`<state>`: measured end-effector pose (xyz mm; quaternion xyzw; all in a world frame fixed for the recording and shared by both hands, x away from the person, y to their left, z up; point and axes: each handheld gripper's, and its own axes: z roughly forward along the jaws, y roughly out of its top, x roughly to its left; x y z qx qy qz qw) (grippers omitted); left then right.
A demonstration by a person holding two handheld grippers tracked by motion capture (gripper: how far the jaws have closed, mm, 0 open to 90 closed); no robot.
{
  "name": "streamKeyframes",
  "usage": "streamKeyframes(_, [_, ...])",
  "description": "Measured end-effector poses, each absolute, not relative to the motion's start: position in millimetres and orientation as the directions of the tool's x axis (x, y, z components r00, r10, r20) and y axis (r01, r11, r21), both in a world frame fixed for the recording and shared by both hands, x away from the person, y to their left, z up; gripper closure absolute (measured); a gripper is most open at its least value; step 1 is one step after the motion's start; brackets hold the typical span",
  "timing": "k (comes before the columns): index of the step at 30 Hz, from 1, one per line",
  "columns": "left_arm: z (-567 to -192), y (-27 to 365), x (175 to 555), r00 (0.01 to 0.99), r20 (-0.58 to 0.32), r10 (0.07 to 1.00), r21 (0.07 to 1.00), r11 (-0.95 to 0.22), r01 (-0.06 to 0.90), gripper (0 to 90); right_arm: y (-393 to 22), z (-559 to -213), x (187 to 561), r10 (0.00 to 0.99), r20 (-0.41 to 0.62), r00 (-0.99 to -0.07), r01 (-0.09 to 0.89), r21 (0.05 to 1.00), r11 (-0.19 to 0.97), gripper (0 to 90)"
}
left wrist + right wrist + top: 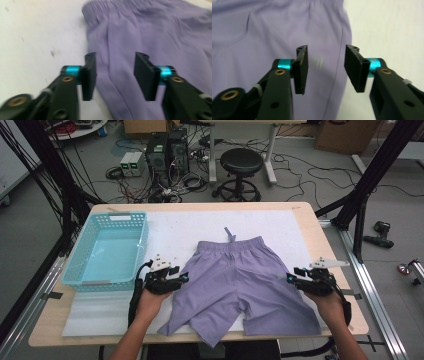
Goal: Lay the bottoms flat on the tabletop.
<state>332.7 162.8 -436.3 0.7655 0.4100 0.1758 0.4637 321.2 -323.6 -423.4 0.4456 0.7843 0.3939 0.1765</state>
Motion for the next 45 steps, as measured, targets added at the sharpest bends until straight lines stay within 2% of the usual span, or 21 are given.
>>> streamKeyframes(1, [-435.0,162.6,338.2,0.606,-0.104,0.788,0.860,-0.235,0.453,48.5,-320.3,-422.6,330.6,0.835,0.072,-0.546,0.545,0.787,0.289,54.1])
streamKeyframes(5, [-427.3,159.4,363.6,0.604,-0.116,0.789,0.873,-0.209,0.440,48.3,-304.8,-422.5,369.5,0.822,0.058,-0.566,0.534,0.785,0.313,52.8])
streamKeyframes(9, [-420.6,159.2,385.9,0.577,-0.145,0.804,0.878,-0.165,0.449,45.6,-287.8,-428.7,404.8,0.778,0.064,-0.625,0.550,0.744,0.380,61.0])
streamKeyframes(11, [-419.3,159.1,395.4,0.563,-0.160,0.810,0.872,-0.151,0.466,43.1,-279.0,-434.9,420.0,0.763,0.077,-0.642,0.565,0.720,0.403,61.3])
streamKeyframes(15, [-415.7,156.5,408.1,0.562,-0.159,0.811,0.863,-0.163,0.479,39.5,-266.6,-447.4,432.6,0.754,0.037,-0.656,0.582,0.661,0.474,65.7])
streamKeyframes(17, [-411.7,154.6,412.7,0.564,-0.163,0.809,0.862,-0.162,0.481,39.5,-266.9,-447.1,431.7,0.756,0.018,-0.655,0.572,0.665,0.480,82.4])
streamKeyframes(18, [-409.3,153.4,415.2,0.569,-0.160,0.806,0.862,-0.167,0.479,39.5,-267.7,-446.2,430.8,0.753,0.011,-0.658,0.571,0.659,0.489,87.3])
streamKeyframes(22, [-400.4,147.2,428.0,0.583,-0.158,0.797,0.862,-0.176,0.474,38.8,-274.7,-434.3,423.8,0.782,-0.023,-0.623,0.563,0.681,0.468,88.9])
streamKeyframes(25, [-398.7,141.3,437.9,0.588,-0.167,0.791,0.857,-0.179,0.483,38.3,-283.9,-425.9,421.6,0.824,-0.031,-0.565,0.567,0.712,0.415,86.7])
streamKeyframes(29, [-405.2,131.7,444.8,0.609,-0.171,0.775,0.843,-0.205,0.497,38.4,-292.3,-426.5,421.6,0.849,-0.004,-0.528,0.623,0.678,0.391,71.9])
streamKeyframes(30, [-408.6,130.0,446.0,0.610,-0.177,0.772,0.836,-0.210,0.508,38.3,-294.1,-425.2,421.4,0.854,0.001,-0.521,0.622,0.686,0.379,65.7])
streamKeyframes(33, [-417.9,126.7,450.9,0.614,-0.191,0.766,0.816,-0.224,0.533,37.0,-295.9,-420.8,422.1,0.854,0.008,-0.519,0.584,0.733,0.348,57.1])
streamKeyframes(36, [-426.3,120.8,454.8,0.636,-0.185,0.749,0.806,-0.255,0.534,36.7,-293.4,-423.8,426.5,0.844,0.008,-0.536,0.561,0.750,0.350,54.1])
streamKeyframes(42, [-448.5,113.9,464.0,0.620,-0.185,0.762,0.747,-0.301,0.593,37.3,-282.9,-442.3,440.7,0.838,0.027,-0.545,0.595,0.717,0.363,52.7])
streamKeyframes(45, [-454.5,109.8,463.6,0.651,-0.119,0.750,0.747,-0.364,0.556,48.1,-278.4,-447.6,446.0,0.840,0.044,-0.541,0.598,0.722,0.348,52.7])
